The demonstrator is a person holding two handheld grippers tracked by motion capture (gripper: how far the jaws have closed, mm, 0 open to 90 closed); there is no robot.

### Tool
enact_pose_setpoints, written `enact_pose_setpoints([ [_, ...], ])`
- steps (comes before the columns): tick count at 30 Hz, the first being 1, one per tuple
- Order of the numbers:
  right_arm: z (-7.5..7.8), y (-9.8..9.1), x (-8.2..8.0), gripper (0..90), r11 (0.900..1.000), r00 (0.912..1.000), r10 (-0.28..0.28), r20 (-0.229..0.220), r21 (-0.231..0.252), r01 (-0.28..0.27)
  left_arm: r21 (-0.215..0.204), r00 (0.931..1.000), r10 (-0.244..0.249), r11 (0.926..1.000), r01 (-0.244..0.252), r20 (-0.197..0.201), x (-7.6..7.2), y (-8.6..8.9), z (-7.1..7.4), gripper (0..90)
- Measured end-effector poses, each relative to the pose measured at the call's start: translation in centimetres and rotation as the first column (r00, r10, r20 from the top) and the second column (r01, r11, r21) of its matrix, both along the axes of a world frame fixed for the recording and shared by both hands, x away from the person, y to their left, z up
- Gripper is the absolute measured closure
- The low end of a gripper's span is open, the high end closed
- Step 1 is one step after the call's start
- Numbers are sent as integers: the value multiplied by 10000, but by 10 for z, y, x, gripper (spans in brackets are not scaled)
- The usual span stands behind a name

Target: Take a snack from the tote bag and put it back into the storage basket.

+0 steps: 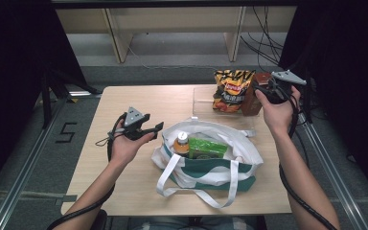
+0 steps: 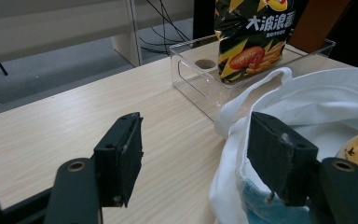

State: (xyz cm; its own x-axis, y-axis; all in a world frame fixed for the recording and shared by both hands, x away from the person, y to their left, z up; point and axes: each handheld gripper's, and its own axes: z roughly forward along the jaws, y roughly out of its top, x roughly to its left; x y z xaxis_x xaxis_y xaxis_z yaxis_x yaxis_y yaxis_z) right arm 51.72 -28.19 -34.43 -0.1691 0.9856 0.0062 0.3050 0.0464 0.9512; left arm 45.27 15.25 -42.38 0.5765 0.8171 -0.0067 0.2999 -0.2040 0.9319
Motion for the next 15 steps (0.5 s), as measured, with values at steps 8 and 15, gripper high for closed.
enact_pose_setpoints([
  [8,-9,-5,4,389,10000,9998,-57,-179,35,57,-26,10000,76,10000,-76,62,0,1,1,353],
  [15,-15,0,9,388,9999,9989,-143,-456,49,145,-34,9999,98,9999,-98,78,0,2,3,353],
])
